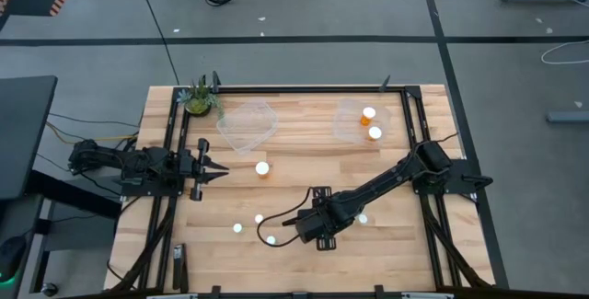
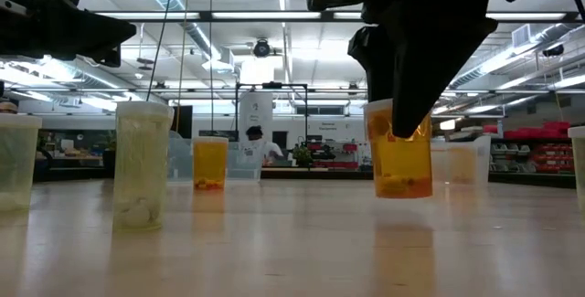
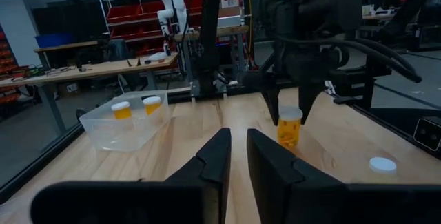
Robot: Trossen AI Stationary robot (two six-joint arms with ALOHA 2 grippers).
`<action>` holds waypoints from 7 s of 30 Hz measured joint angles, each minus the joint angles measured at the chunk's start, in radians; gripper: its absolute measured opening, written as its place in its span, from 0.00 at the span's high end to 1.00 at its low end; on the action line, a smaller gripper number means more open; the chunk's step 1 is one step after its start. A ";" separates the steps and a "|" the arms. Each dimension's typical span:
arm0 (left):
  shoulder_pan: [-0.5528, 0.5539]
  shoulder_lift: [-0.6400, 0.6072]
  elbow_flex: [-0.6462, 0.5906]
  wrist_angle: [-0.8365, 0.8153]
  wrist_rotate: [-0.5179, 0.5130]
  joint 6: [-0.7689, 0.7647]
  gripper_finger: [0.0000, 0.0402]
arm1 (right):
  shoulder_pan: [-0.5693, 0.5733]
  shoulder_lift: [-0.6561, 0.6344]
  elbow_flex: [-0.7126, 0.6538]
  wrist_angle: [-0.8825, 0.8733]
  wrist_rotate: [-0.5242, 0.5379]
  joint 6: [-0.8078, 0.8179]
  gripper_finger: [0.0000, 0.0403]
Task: Pick and place medicine bottles into bin by pill shape (circle, oval)
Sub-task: Put the big orange pill bottle into the right transparent bin, then put the small orange pill bottle into the left transparent bin
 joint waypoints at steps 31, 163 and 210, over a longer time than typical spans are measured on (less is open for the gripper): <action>0.000 0.000 0.000 0.000 0.000 0.000 0.87 | -0.284 -0.507 -0.201 -0.161 0.177 -0.026 0.41; 0.000 0.000 0.000 0.000 0.000 0.000 0.86 | -0.807 -0.560 -0.425 0.194 -0.038 -0.377 0.35; 0.000 0.000 0.000 0.000 0.000 0.000 0.86 | -0.366 -0.132 -0.029 0.385 0.057 -0.224 0.35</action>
